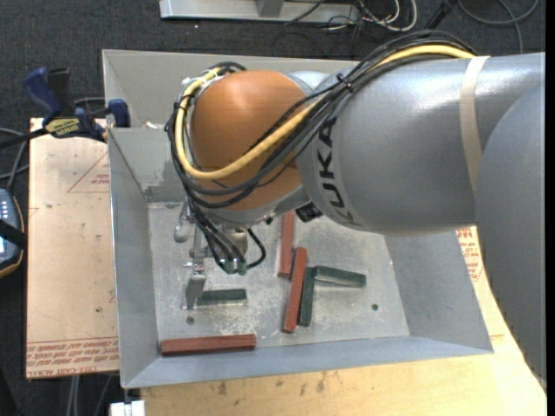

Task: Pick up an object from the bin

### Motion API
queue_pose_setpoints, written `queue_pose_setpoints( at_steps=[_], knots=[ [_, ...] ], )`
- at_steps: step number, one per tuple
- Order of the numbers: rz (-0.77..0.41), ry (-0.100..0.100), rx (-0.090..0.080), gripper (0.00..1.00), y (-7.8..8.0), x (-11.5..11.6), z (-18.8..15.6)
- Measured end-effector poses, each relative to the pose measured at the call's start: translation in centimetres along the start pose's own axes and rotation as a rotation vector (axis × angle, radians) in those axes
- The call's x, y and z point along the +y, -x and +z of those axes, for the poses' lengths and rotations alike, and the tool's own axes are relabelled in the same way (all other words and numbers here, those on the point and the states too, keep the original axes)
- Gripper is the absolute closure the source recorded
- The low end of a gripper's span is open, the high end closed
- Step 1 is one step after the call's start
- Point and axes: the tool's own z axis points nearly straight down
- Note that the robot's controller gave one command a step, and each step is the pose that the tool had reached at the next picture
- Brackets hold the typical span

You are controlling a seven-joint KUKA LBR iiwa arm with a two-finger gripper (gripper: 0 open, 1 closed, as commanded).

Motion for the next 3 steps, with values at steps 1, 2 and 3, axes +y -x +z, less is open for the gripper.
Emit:
queue_pose_setpoints(
  at_steps=[1, 2, 3],
  knots=[
    [0.002, 0.001, -0.002, 0.00, 0.1, 0.0, -0.1],
    [-0.007, 0.013, -0.012, 1.00, 1.9, -4.6, 14.7],
    [-0.005, 0.014, -0.015, 1.00, 2.0, -4.6, 14.7]
  ],
)
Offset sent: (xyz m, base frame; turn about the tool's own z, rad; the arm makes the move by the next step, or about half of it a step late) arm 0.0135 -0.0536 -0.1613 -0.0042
